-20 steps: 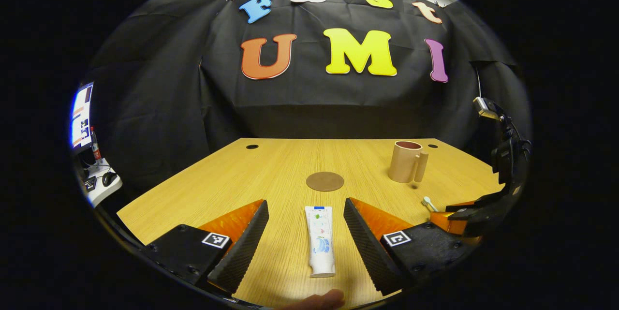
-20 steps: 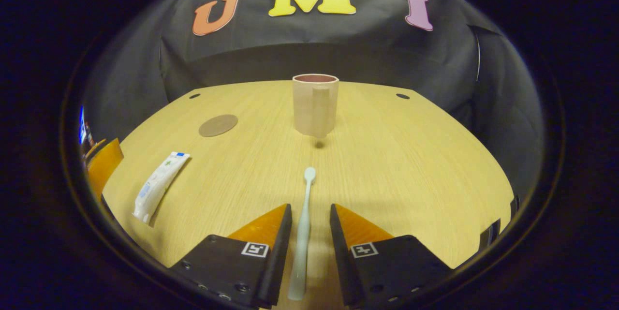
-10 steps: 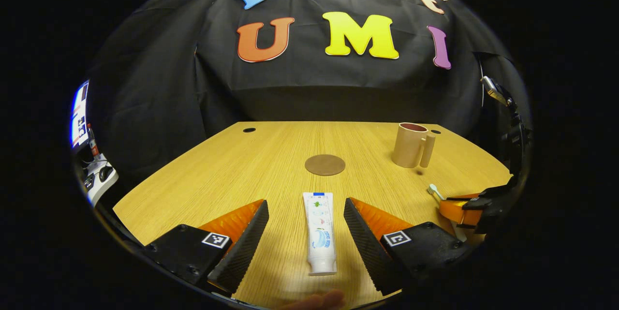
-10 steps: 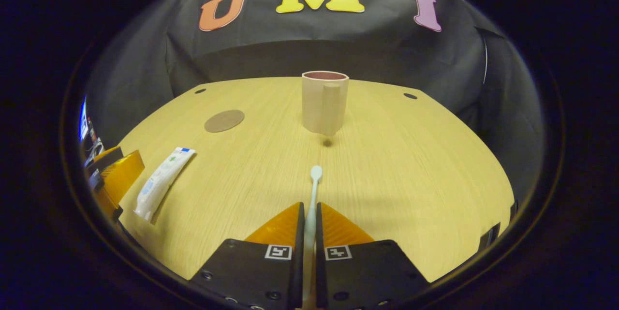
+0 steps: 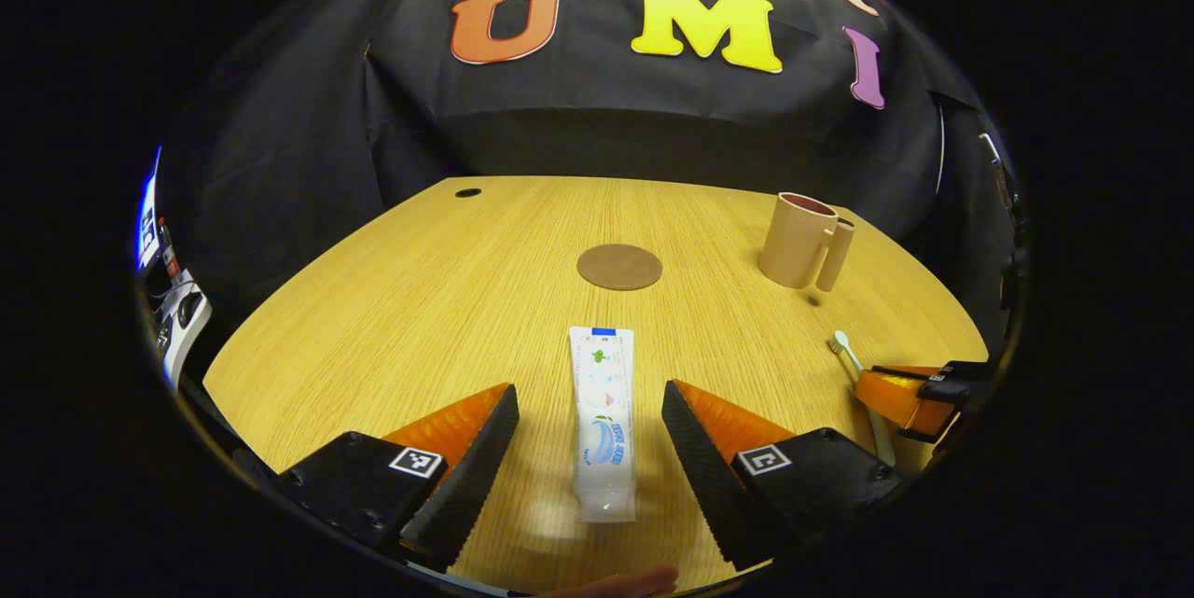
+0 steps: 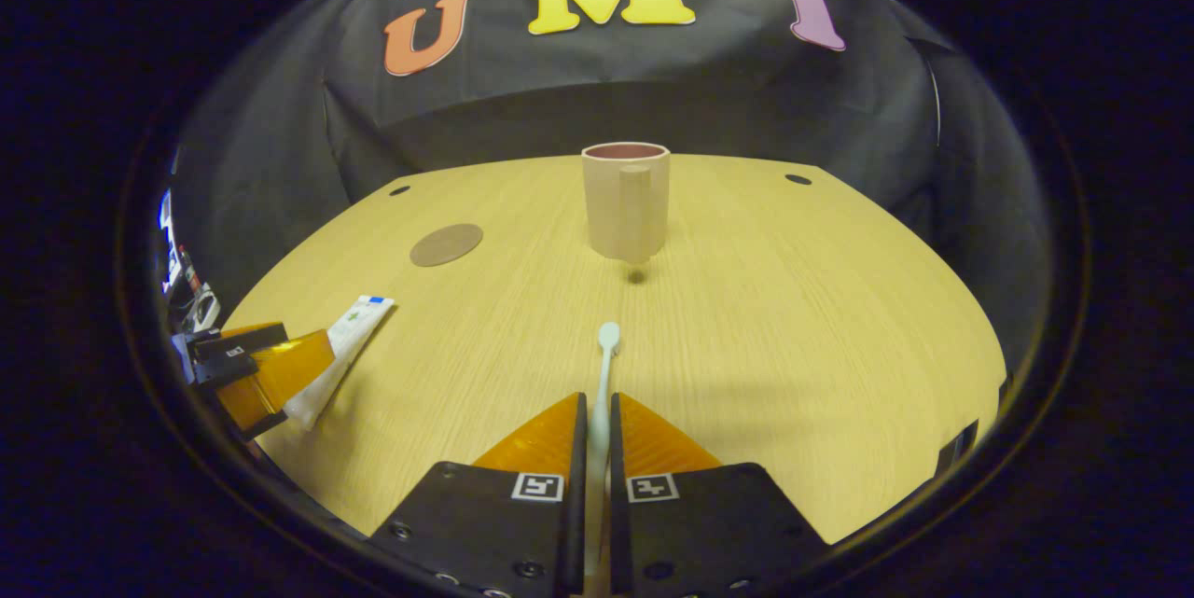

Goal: Put the toothbrush and toothpaste on the desktop into the cup, then pick up the cup and place it on the coaster on the desktop.

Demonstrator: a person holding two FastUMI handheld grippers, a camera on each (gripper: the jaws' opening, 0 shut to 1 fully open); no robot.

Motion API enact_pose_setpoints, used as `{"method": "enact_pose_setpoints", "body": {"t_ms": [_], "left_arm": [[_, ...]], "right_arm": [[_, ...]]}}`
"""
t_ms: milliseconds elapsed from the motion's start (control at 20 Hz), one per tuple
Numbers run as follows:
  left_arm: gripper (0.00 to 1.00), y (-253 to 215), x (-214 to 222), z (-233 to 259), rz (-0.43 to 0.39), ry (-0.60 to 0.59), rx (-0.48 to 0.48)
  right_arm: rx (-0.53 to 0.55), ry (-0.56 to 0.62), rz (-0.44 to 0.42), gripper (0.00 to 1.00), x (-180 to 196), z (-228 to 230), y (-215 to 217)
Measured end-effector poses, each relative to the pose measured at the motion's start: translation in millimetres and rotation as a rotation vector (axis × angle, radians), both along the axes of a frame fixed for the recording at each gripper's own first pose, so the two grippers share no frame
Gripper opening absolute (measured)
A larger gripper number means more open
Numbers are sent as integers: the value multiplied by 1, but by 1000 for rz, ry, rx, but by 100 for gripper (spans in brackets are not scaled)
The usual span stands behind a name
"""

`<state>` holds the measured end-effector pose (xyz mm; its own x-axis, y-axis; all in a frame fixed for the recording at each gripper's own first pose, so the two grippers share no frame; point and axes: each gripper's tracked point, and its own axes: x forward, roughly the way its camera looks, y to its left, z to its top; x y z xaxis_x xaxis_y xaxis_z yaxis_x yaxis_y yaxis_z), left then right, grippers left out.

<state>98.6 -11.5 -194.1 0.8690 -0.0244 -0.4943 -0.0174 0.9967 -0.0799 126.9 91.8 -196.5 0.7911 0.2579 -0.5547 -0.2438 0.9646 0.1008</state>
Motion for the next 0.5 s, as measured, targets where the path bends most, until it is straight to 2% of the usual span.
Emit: {"method": "enact_pose_setpoints", "body": {"t_ms": [300, 500], "left_arm": [[94, -4, 4, -18, -16, 83, -11], [93, -4, 6, -15, -25, 75, 4]], "right_arm": [[19, -39, 13, 9, -10, 14, -4], [12, -40, 7, 9, -4, 9, 0]]}}
